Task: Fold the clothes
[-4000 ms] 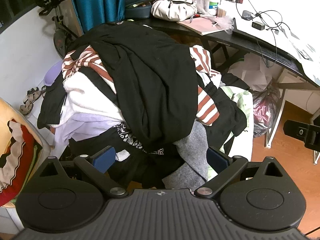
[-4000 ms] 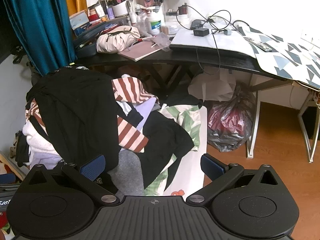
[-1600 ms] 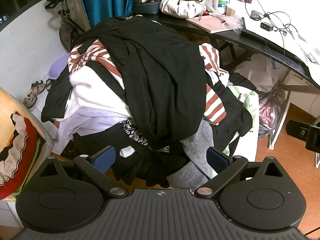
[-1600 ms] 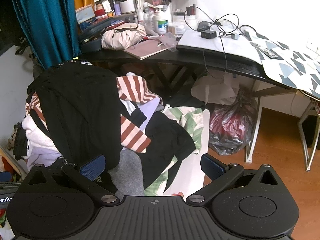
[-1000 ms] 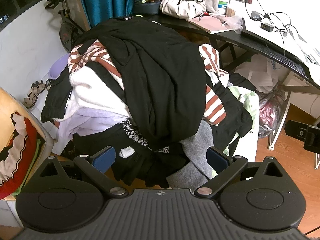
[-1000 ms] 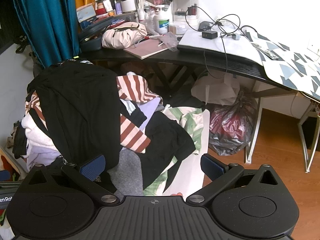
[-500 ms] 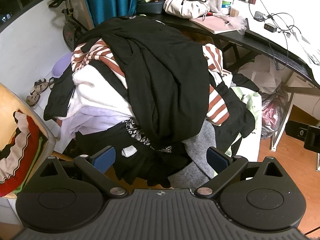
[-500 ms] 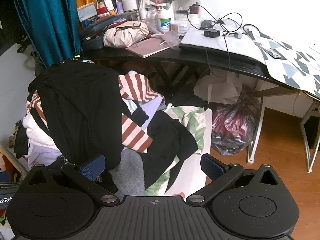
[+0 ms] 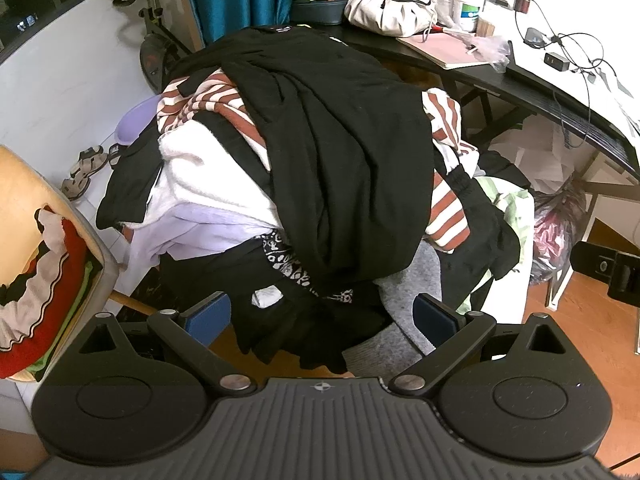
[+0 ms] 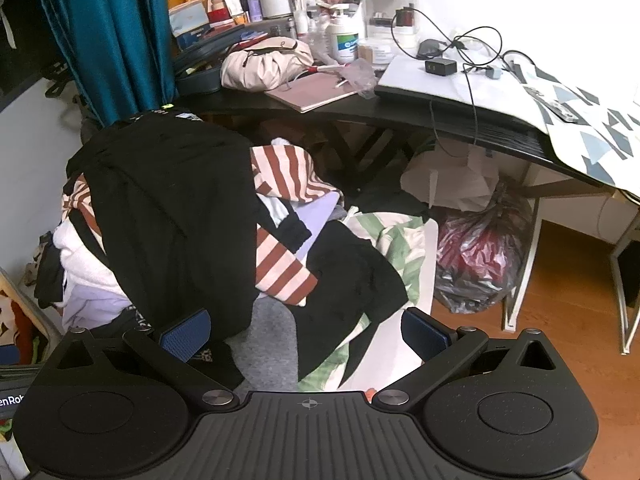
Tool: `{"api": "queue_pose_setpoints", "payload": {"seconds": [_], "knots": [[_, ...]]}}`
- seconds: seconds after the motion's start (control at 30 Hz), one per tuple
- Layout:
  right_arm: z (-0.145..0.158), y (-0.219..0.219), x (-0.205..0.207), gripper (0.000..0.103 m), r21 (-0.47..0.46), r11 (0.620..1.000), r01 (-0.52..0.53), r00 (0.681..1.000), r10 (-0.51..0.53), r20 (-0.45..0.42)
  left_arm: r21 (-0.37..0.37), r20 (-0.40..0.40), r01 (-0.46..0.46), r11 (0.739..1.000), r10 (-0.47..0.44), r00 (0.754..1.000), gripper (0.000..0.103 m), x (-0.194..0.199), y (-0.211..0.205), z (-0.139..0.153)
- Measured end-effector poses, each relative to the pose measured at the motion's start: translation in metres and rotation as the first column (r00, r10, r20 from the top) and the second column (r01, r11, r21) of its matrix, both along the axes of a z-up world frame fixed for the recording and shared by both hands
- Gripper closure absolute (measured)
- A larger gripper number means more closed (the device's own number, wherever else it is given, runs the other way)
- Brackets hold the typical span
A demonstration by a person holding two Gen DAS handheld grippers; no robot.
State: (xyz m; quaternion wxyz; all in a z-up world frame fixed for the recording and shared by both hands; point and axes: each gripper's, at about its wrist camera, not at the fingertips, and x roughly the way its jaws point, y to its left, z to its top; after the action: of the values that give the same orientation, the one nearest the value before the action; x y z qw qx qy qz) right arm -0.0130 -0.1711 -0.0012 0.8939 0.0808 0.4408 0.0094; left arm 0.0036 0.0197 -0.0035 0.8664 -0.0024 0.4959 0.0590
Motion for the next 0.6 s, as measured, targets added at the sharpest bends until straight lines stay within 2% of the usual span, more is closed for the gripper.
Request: {"api": "queue_pose_setpoints", "payload": {"seconds": [0.6], "knots": [[-0.0016, -0.006, 0.0042, 0.001, 0.01, 1.0, 0.008, 1.0, -0.008, -0.005, 0.012, -0.007, 0.012, 1.0, -0.012, 1.0, 0.004, 0.0047, -0.0065, 0.0002]]}}
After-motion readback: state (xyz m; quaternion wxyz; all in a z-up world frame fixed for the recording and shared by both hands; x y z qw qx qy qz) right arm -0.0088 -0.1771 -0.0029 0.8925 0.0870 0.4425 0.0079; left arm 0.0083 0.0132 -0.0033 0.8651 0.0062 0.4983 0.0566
